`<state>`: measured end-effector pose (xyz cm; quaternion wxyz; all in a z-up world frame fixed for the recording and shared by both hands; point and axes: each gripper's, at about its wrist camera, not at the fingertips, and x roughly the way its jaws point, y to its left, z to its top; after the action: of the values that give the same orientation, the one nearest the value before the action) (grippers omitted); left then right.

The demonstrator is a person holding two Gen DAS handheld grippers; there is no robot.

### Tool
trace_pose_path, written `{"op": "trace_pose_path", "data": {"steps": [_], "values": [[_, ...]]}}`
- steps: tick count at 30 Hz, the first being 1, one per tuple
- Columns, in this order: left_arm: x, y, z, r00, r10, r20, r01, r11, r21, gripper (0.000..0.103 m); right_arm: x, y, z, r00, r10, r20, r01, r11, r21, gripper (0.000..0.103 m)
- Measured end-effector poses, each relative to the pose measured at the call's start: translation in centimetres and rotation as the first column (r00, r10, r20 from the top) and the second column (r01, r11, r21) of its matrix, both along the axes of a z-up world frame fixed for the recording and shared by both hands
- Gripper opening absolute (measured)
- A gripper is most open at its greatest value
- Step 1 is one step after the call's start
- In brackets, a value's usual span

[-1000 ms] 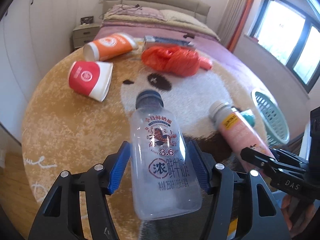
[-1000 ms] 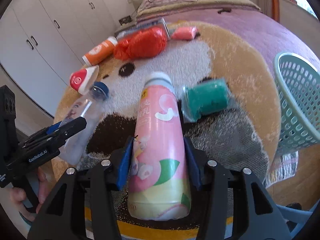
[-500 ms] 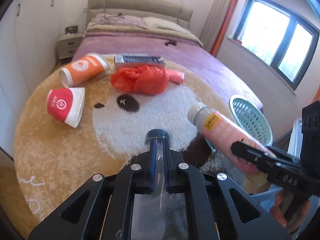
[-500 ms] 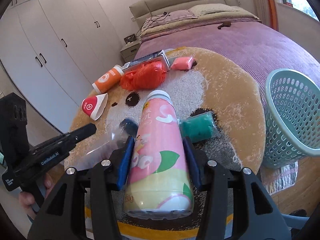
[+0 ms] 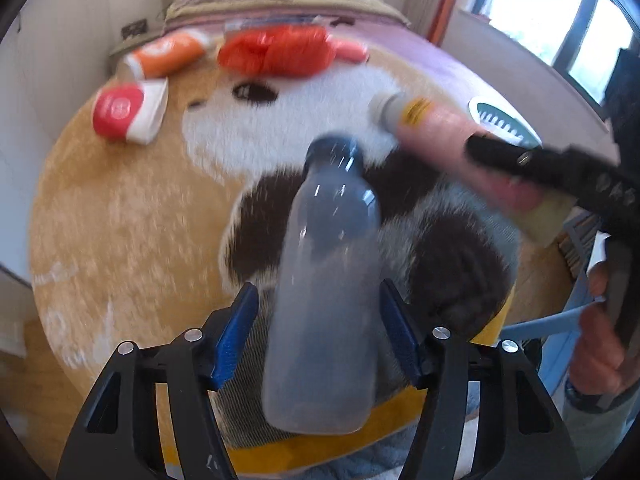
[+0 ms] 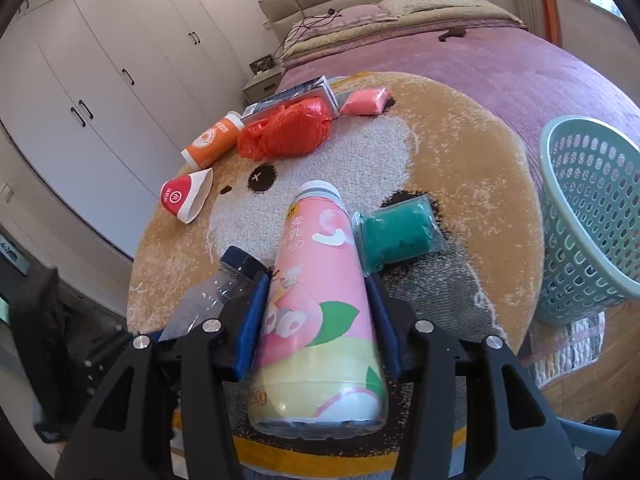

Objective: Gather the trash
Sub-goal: 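Carry the clear bottle and pink bottle over the teal basket and open both tools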

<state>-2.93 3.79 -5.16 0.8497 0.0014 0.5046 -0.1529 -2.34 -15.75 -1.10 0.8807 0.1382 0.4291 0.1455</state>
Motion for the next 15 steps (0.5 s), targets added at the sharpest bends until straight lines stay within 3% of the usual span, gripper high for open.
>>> {"op": "trace_pose_path", "data": {"steps": [3, 8, 15], "values": [[-0.1, 0.5, -0.7, 1.000, 0.020, -0.017, -0.021, 0.999, -0.039, 0.048, -0.2, 0.0, -0.1, 1.000, 0.007, -0.001, -0.007, 1.000, 0.000, 0.047], [-0.2, 0.4, 0.6, 0.997, 0.044, 0.069, -0.039, 0.996, -0.076, 0.044, -0.6, -0.1, 0.8, 1.000, 0.009, 0.024, -0.009, 1.000, 0.011, 0.047], [0.3, -1.2, 4.0, 0.983, 0.010, 0.184, 0.011, 0.993, -0.113, 0.044, -0.8, -1.8, 3.7, 0.994, -0.026, 0.106, 0.023, 0.999, 0.034, 0.046]]}}
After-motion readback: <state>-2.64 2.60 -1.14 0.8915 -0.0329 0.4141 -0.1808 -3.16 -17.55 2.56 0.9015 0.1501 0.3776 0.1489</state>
